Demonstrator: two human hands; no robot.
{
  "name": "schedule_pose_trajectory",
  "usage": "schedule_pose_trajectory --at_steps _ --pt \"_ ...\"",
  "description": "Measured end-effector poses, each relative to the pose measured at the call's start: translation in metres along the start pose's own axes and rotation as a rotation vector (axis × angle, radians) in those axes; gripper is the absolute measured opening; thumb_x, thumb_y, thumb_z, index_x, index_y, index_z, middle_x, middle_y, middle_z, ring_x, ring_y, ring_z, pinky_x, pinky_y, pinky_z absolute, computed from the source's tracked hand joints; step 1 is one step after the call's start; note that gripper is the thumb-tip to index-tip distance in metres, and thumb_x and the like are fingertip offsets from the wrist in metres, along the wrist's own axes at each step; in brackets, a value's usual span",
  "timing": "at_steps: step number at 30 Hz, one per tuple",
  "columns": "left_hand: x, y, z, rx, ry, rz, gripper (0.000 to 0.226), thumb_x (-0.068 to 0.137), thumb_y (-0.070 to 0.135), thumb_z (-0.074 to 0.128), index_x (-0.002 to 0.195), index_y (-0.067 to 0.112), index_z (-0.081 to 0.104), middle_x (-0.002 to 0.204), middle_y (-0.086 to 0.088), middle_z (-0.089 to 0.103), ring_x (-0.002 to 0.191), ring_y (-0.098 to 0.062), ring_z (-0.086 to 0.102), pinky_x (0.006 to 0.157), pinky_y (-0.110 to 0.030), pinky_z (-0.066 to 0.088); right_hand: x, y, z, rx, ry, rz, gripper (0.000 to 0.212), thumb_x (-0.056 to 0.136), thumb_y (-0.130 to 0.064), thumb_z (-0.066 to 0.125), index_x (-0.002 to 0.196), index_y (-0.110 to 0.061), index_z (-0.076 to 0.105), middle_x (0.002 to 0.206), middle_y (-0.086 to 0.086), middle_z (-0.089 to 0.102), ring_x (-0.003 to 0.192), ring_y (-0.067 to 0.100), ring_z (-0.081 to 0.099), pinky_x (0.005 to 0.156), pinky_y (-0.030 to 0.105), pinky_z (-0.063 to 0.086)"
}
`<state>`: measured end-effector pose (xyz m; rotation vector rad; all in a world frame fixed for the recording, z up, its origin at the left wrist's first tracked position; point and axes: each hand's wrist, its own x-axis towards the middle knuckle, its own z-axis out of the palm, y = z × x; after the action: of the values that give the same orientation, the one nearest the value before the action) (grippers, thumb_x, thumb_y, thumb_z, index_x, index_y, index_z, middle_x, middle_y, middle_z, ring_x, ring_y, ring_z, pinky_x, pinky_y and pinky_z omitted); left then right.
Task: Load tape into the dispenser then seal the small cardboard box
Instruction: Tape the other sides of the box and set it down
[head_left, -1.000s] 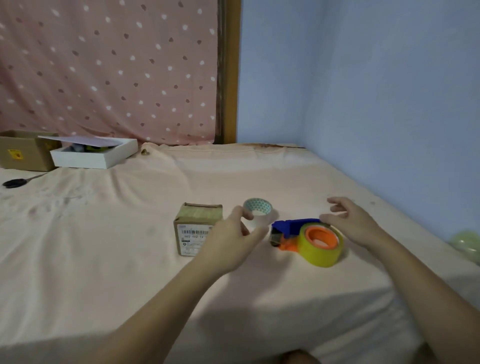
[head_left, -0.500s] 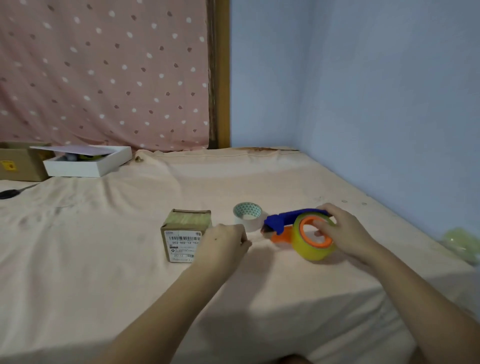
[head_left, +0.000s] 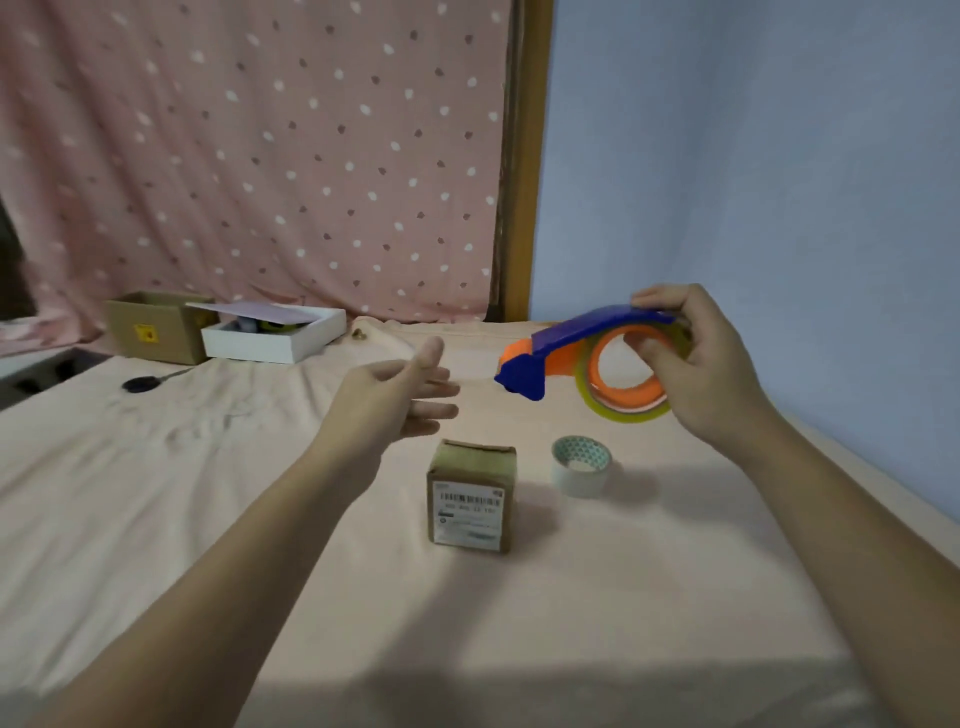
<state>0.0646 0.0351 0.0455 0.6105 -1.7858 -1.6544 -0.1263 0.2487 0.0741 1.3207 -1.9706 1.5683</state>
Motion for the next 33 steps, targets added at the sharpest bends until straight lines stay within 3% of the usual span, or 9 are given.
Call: schedule_pose_trajectory --at_steps 3,6,9,13,16,19,23,30,33 --pt "0.024 -0.022 -0.013 -0.174 0.056 -0.148 0.013 0.093 0.013 0.075 0.103 0.005 0.074 0.098 -0.011 0.081 0.076 -0.019 0.079 0.063 -0.025 0.060 0.005 -0.005 0.033 -0.082 -0.060 -0.073 0.047 0.083 0.013 0.067 0.107 -0.025 0.054 0.119 -0.001 0.057 0.111 0.017 0.057 0.085 0.016 0.046" --pt "0.039 -0.049 -0.020 -0.416 0.089 -0.278 0.019 0.090 -0.008 0.071 0.105 0.001 0.064 0.092 -0.015 0.074 0.073 -0.022 0.072 0.062 -0.024 0.065 0.008 0.001 0.059 -0.194 -0.057 -0.193 0.050 0.068 0.014 0.078 0.102 -0.017 0.058 0.112 -0.001 0.054 0.105 0.020 0.056 0.080 0.008 0.043" --pt "0.046 -0.069 -0.028 -0.503 0.124 -0.328 0.023 0.091 -0.015 0.065 0.107 0.000 0.060 0.091 -0.019 0.068 0.074 -0.025 0.067 0.064 -0.025 0.065 0.011 0.010 0.070 -0.293 -0.061 -0.275 0.049 0.063 0.008 0.085 0.103 -0.009 0.061 0.111 0.003 0.054 0.103 0.022 0.055 0.077 0.019 0.047" --pt "0.046 -0.077 -0.031 -0.335 0.134 -0.274 0.014 0.098 0.008 0.066 0.111 0.004 0.064 0.102 -0.014 0.068 0.075 -0.024 0.063 0.069 -0.030 0.063 0.013 0.005 0.080 -0.289 -0.038 -0.239 0.052 0.066 0.007 0.086 0.109 -0.006 0.060 0.115 0.008 0.057 0.107 0.014 0.050 0.075 0.011 0.042" --pt "0.048 -0.068 -0.029 -0.108 0.087 -0.193 0.035 0.103 0.041 0.057 0.121 0.013 0.068 0.116 -0.004 0.073 0.088 -0.022 0.063 0.079 -0.034 0.055 0.019 -0.002 0.084 -0.229 -0.007 -0.262 0.049 0.070 0.008 0.083 0.108 -0.008 0.059 0.114 -0.001 0.052 0.105 0.006 0.050 0.077 0.005 0.044" --pt "0.052 -0.056 -0.024 -0.015 0.021 -0.147 0.051 0.106 0.053 0.040 0.131 0.017 0.067 0.124 -0.002 0.073 0.108 -0.023 0.066 0.099 -0.041 0.051 0.026 -0.011 0.086 -0.134 0.086 -0.249 0.046 0.074 0.010 0.078 0.106 -0.015 0.056 0.113 0.001 0.054 0.102 0.002 0.053 0.082 0.014 0.050" --pt "0.054 -0.050 -0.013 -0.107 -0.114 -0.150 0.053 0.107 0.054 0.038 0.129 0.017 0.069 0.124 -0.005 0.075 0.117 -0.025 0.070 0.104 -0.039 0.050 0.040 -0.023 0.090 -0.031 0.205 -0.175 0.046 0.077 0.012 0.074 0.105 -0.018 0.054 0.112 0.002 0.058 0.103 0.017 0.057 0.082 0.011 0.048" --pt "0.046 -0.070 -0.007 -0.139 -0.433 -0.028 0.040 0.088 0.048 0.054 0.112 0.022 0.073 0.104 -0.003 0.071 0.099 -0.020 0.065 0.091 -0.037 0.043 0.043 -0.017 0.094 0.038 0.232 -0.032 0.043 0.081 0.006 0.073 0.107 -0.023 0.054 0.102 -0.014 0.059 0.099 0.009 0.059 0.083 0.019 0.053" --pt "0.035 -0.095 -0.013 -0.089 -0.594 -0.016 0.081 0.070 0.033 0.086 0.140 0.031 0.046 0.125 0.000 0.070 0.120 -0.022 0.067 0.099 -0.038 0.053 0.035 -0.006 0.092 0.072 0.238 0.050 0.038 0.083 0.006 0.070 0.107 -0.020 0.056 0.099 -0.014 0.060 0.096 0.010 0.059 0.077 0.011 0.051"
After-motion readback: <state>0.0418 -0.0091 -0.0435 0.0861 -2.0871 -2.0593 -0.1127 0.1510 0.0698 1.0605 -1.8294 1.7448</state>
